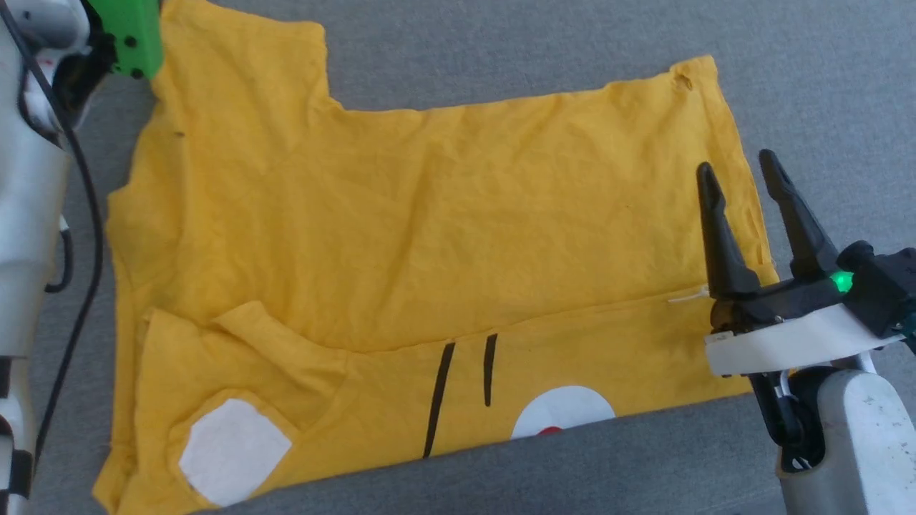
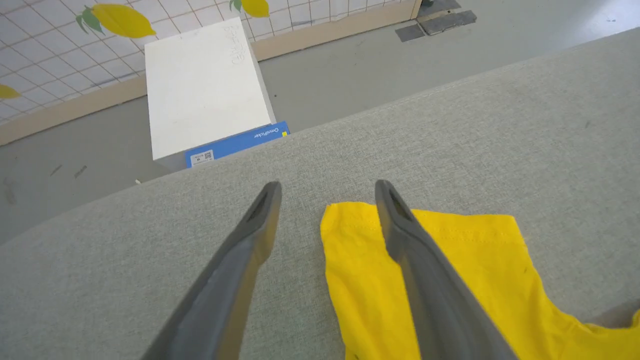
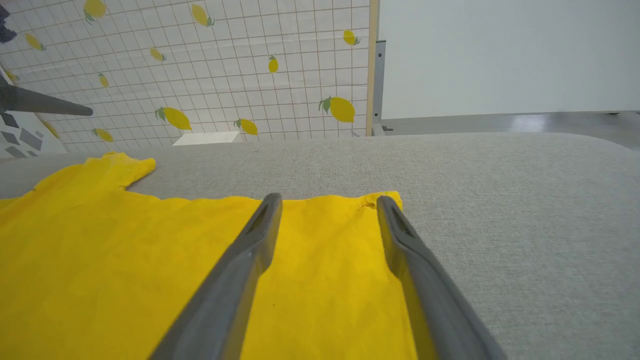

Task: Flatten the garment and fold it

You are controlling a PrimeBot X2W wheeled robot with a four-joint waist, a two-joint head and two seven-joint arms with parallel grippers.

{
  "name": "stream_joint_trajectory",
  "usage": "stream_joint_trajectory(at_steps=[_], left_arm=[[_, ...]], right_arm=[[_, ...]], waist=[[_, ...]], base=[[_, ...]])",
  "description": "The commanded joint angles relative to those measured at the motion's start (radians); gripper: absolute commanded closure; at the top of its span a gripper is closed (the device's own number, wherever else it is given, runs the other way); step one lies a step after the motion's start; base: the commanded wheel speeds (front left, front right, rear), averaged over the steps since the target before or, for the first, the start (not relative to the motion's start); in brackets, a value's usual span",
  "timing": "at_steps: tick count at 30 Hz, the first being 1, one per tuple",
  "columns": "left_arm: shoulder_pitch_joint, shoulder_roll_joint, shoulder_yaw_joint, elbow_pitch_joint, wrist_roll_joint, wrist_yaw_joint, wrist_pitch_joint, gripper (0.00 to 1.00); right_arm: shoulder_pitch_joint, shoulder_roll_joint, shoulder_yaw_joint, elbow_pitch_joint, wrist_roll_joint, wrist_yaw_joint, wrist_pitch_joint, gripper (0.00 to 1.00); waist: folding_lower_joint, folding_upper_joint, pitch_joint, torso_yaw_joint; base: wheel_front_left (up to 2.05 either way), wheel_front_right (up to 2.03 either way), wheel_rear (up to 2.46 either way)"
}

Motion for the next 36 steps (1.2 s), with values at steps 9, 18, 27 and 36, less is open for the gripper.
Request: stream_joint_trajectory(at_steps=[9,18,27,36], left_arm=[[-0.007,0.039,0.030,0.002,-0.039,0.129,0.232,0.00],[0.064,0.071,0.030,-0.091,-0.062,0.160,0.312,1.00],[0.080,0.066,0.019,-0.151,-0.069,0.153,0.301,1.00],[0.089,0.061,0.009,-0.160,-0.077,0.136,0.280,1.00]], right_arm=[[-0.034,0.018,0.029,0.040,0.017,-0.001,-0.032,0.00],[-0.145,-0.001,0.037,0.063,0.012,-0.001,0.033,0.00],[-0.490,0.017,-0.076,0.285,0.029,-0.001,0.448,0.00],[-0.671,0.048,-0.153,0.502,-0.065,-0.001,0.852,0.00]], waist=[[-0.0001,0.0000,0.092,-0.087],[-0.0001,0.0000,0.091,-0.081],[-0.0001,0.0000,0.086,-0.052],[-0.0001,0.0000,0.088,-0.024]], base=[[0.00,0.00,0.00],[0.00,0.00,0.00],[0.00,0.00,0.00],[0.00,0.00,0.00]])
